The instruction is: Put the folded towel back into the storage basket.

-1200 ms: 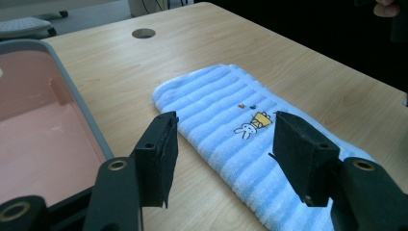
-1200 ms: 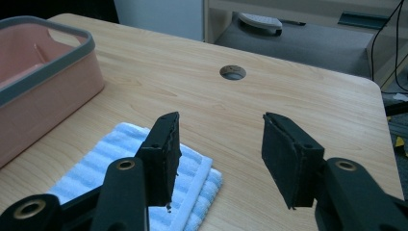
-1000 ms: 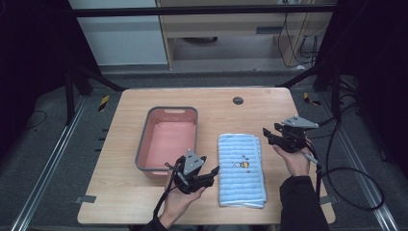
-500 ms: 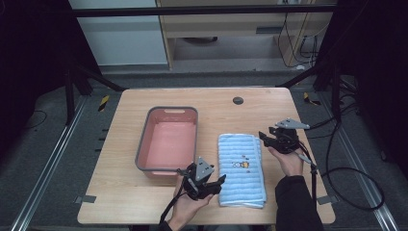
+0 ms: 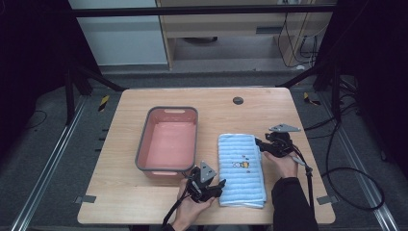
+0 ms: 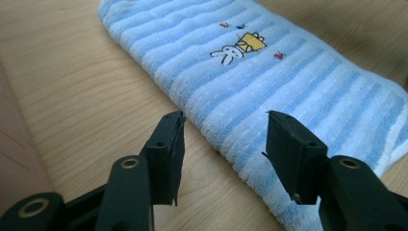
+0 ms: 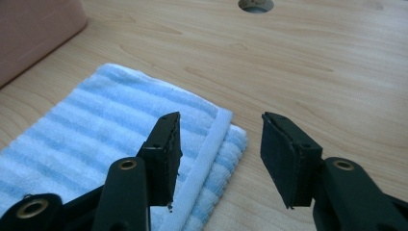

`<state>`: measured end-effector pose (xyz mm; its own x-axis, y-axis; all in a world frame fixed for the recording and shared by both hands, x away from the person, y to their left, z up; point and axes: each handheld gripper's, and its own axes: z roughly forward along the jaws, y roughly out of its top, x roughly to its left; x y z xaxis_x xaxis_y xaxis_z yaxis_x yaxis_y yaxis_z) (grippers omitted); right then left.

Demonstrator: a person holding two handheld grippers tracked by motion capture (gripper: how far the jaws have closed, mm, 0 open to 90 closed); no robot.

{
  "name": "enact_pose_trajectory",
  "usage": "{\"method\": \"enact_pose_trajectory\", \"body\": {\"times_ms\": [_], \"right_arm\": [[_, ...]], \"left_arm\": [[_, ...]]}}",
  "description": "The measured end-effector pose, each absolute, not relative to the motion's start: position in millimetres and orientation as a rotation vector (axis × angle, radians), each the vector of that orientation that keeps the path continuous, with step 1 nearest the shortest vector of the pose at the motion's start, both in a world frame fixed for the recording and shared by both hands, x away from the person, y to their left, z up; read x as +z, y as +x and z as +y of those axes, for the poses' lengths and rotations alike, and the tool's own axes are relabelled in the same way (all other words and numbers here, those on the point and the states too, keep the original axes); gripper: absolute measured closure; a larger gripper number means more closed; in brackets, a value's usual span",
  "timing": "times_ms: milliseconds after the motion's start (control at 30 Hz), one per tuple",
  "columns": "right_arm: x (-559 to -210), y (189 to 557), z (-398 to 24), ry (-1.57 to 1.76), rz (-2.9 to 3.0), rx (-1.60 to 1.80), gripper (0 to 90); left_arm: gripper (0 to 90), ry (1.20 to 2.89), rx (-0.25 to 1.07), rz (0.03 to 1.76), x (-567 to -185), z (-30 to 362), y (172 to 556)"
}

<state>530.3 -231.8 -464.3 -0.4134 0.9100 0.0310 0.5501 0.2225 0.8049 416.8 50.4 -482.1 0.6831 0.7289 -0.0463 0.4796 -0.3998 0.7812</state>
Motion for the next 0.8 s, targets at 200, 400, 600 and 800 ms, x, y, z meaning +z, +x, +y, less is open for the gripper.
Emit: {"method": "enact_pose_trajectory", "body": {"times_ms": [200,400,600,800], "right_arm": [[-472.4,532.8,-228.9,1.359,2.073,1.021,49.1],[-482.5,538.4,-226.8,1.376,2.101,0.995,49.3],[-492.1,540.7,-222.0,1.385,2.135,0.989,50.0],[-496.9,541.2,-226.9,1.418,2.131,0.996,50.2]], "left_arm": [[49.0,2.085,0.372,0.938,-489.8,45.8,417.7],[50.4,2.097,0.364,0.939,-493.9,42.8,418.5],[51.9,2.097,0.346,0.956,-498.7,42.4,418.7],[54.0,2.095,0.333,0.969,-501.6,42.0,419.5]]}}
